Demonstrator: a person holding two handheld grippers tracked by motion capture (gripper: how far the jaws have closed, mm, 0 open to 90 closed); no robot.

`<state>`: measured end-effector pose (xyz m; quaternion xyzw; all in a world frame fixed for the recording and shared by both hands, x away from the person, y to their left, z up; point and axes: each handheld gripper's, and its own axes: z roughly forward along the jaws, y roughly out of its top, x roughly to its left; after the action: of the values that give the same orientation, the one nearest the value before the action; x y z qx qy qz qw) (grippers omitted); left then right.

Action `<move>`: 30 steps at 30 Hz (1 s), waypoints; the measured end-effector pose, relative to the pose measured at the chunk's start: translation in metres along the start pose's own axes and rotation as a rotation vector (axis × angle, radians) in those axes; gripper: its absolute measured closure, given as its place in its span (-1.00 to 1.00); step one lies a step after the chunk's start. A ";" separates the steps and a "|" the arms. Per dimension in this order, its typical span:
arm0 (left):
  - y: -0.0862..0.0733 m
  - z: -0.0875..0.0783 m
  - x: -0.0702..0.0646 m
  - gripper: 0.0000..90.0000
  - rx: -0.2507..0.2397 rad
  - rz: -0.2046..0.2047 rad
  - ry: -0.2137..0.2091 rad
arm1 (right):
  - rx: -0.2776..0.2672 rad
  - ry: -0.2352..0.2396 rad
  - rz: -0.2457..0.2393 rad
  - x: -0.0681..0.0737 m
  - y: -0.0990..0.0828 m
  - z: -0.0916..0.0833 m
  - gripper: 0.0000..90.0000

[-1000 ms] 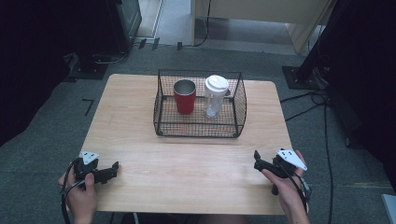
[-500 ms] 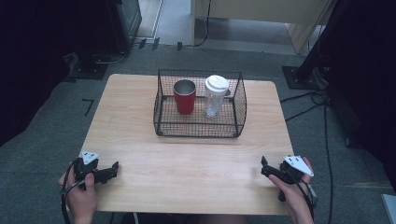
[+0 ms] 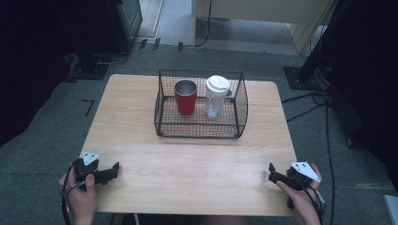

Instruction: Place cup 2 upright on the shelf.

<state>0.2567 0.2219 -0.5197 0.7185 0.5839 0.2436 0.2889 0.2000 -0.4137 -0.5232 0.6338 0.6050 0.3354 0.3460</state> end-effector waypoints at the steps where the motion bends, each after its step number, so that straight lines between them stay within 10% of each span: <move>1: 0.000 0.000 0.000 -0.91 0.000 0.000 0.000 | 0.001 0.002 -0.001 -0.001 -0.001 -0.001 -1.00; 22: 0.000 0.000 0.000 -0.91 0.000 0.000 0.000 | 0.204 0.071 -0.026 -0.006 -0.011 -0.005 -1.00; 30: 0.000 0.000 0.000 -0.91 -0.001 -0.001 0.000 | 0.205 0.086 -0.043 -0.005 -0.011 -0.006 -1.00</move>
<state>0.2566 0.2218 -0.5197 0.7182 0.5841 0.2436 0.2892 0.1884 -0.4184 -0.5293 0.6377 0.6641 0.2909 0.2602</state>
